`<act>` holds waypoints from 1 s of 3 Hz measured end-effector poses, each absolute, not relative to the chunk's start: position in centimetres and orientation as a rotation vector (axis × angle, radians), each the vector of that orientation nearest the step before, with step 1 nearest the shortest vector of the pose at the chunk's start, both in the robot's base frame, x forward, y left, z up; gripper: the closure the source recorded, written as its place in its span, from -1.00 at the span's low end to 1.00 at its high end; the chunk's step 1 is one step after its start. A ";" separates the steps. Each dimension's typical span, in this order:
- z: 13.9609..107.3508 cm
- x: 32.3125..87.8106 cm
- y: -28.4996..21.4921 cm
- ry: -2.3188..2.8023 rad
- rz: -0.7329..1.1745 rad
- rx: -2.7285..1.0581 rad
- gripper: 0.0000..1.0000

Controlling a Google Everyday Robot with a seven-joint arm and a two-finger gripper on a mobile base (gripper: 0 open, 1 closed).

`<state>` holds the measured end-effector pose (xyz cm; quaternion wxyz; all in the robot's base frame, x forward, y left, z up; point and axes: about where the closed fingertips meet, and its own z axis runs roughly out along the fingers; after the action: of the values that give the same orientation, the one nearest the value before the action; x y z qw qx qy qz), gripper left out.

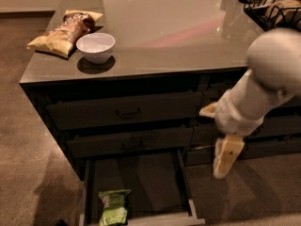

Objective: Pick green rice chip bag from bottom drawer and place on counter

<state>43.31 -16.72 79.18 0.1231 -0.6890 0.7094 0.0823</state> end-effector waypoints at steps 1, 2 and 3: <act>77.1 42.4 -16.3 2.075 0.261 -2.046 -1.00; 76.6 43.0 -15.6 2.070 0.260 -2.061 -1.00; 69.3 44.3 -7.1 1.776 0.461 -2.181 -1.00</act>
Offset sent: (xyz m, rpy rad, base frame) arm 0.0044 0.0167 -0.0312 -0.0231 0.0350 0.0365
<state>44.27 -7.10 69.29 0.1452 -0.7572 0.6165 0.1600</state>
